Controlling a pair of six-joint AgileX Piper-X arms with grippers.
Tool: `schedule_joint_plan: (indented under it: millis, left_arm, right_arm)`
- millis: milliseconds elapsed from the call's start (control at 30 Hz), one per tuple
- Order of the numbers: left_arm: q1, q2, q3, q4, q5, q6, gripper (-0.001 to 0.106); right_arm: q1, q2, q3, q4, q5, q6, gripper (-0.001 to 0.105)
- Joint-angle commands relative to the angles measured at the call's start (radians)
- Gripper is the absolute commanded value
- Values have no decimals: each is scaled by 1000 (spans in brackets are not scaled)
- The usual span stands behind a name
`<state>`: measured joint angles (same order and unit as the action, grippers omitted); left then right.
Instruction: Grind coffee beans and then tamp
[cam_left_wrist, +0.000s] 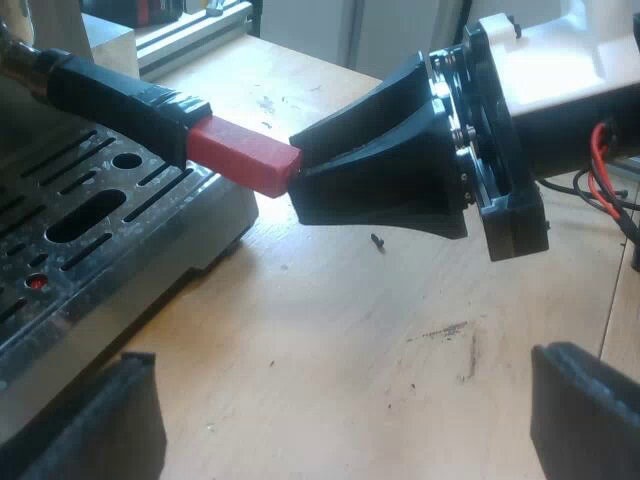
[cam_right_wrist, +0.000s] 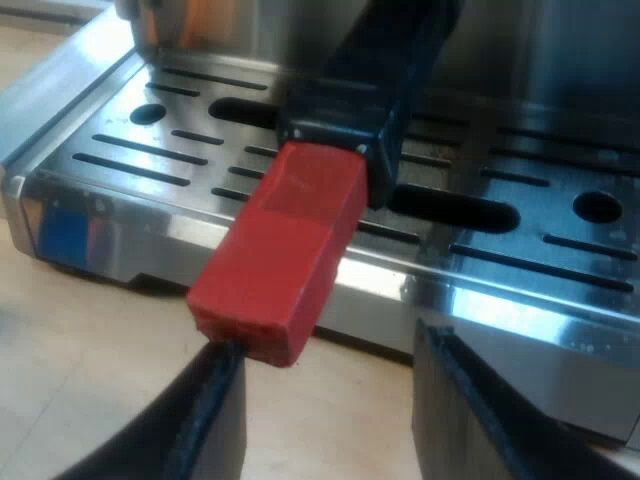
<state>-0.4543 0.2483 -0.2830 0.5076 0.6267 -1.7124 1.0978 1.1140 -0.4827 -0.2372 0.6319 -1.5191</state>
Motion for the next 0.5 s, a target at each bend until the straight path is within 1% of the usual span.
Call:
schedule_joint_plan:
  millis: [33, 100, 500]
  left_arm:
    - [-8, 2, -2, -15, 14, -2, 77]
    - [-8, 2, -2, -15, 14, -2, 77]
    - [-8, 2, -2, -15, 14, -2, 77]
  right_arm:
    - [-47, -4, -26, -101, 211, 3, 40]
    - [-47, -4, -26, -99, 229, 3, 40]
    - [-31, -4, -26, -77, 216, 3, 40]
